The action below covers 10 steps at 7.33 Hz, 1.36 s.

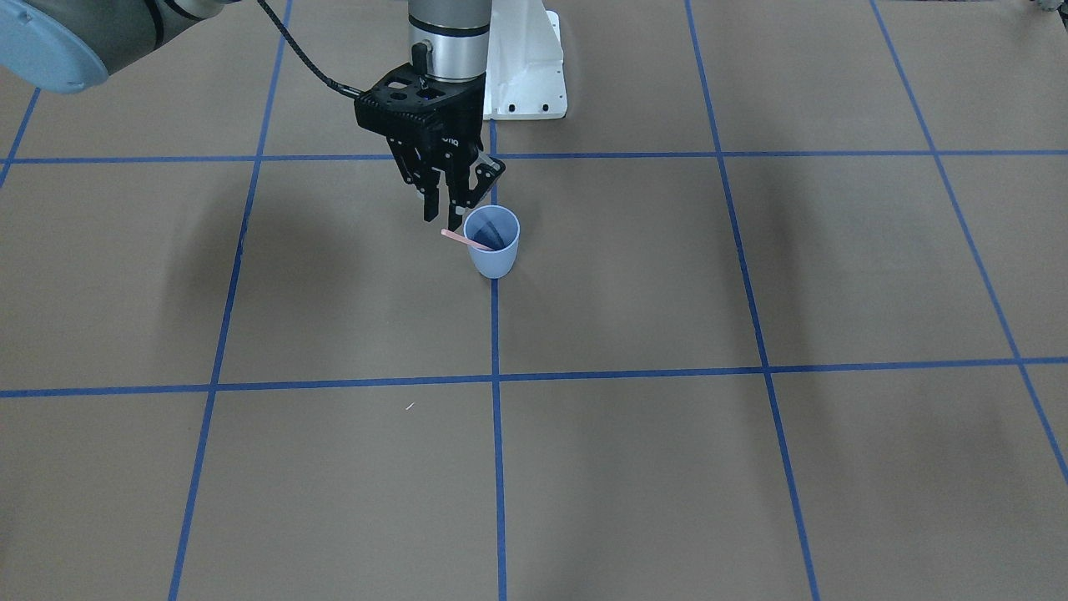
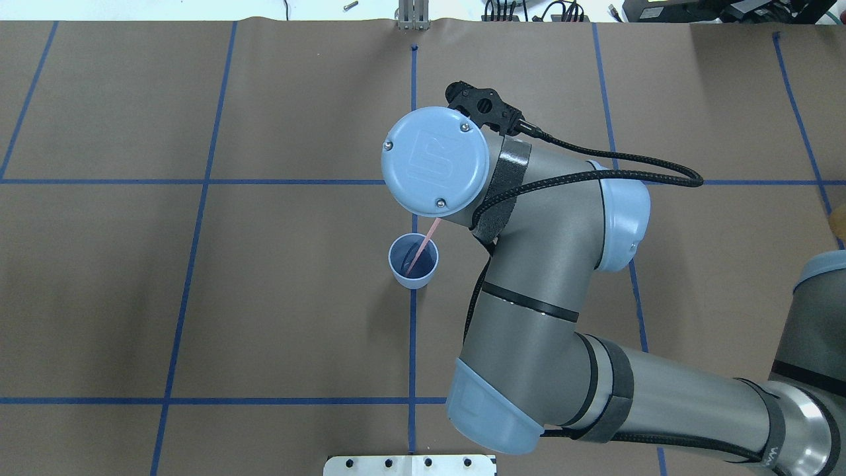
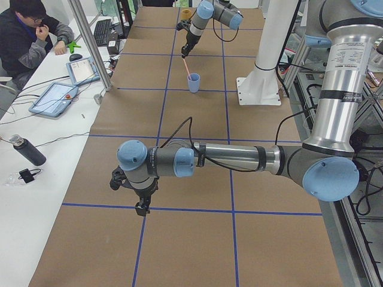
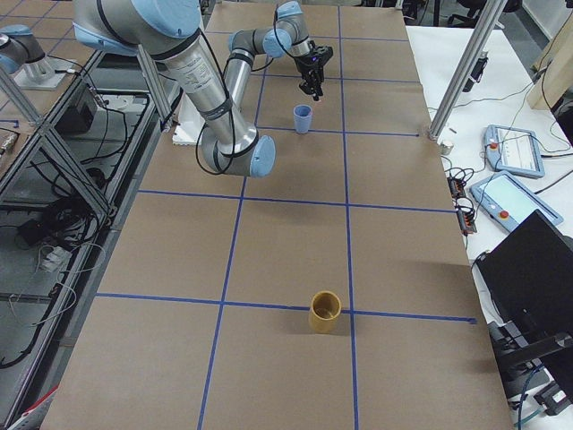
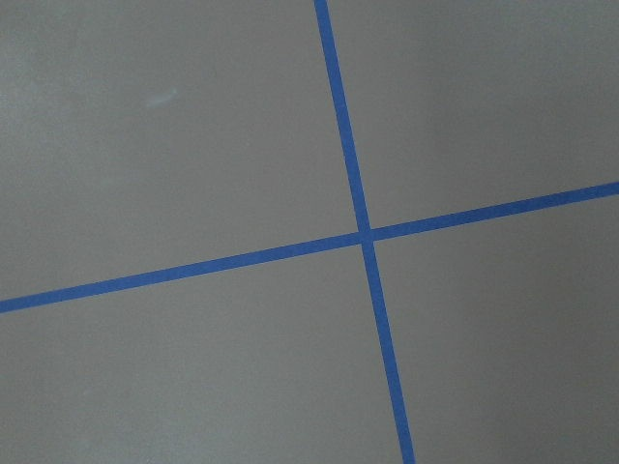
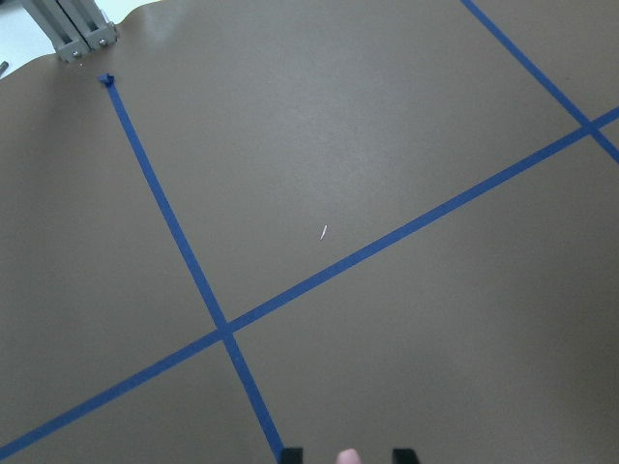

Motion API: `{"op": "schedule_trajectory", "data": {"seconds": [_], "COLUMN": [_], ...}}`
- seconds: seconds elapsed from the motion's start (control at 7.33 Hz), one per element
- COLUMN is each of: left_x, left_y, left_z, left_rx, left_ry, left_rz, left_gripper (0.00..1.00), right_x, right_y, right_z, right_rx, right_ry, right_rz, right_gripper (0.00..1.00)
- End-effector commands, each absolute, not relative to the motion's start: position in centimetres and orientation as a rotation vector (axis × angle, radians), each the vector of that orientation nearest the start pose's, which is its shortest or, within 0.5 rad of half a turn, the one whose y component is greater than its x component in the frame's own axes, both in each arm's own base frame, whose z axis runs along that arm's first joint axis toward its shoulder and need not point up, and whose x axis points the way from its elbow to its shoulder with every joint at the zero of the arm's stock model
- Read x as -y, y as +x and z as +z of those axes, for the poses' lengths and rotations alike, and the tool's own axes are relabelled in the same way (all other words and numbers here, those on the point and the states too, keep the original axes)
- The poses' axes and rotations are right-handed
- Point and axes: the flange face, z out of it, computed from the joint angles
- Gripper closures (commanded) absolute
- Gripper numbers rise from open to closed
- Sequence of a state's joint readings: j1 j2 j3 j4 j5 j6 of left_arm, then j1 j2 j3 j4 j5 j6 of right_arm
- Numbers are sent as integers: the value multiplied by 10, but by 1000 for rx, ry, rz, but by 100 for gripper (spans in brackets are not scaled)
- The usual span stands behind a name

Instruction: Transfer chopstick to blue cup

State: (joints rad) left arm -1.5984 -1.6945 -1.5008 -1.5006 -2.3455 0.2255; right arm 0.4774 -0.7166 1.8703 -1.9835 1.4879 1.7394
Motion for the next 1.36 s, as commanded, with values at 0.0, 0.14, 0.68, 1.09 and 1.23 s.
{"op": "schedule_trajectory", "data": {"seconds": [0.0, 0.14, 0.68, 1.09, 1.23], "left_x": [541, 541, 535, 519, 519], "left_y": [-79, -79, -78, -79, -80], "left_z": [636, 636, 642, 641, 641], "left_rx": [-772, -772, -774, -778, -777], "left_ry": [82, 81, 53, 32, 39], "left_rz": [181, 180, 143, 89, 82], "left_gripper": [1, 1, 1, 1, 1], "right_x": [418, 445, 575, 622, 618], "right_y": [-465, -435, -267, -134, -91], "right_z": [79, 79, 197, 356, 399], "right_rx": [755, 762, 721, 720, 723], "right_ry": [222, 194, 205, 161, 151], "right_rz": [593, 552, 190, -25, -74], "right_gripper": [0, 0, 0, 0, 0]}}
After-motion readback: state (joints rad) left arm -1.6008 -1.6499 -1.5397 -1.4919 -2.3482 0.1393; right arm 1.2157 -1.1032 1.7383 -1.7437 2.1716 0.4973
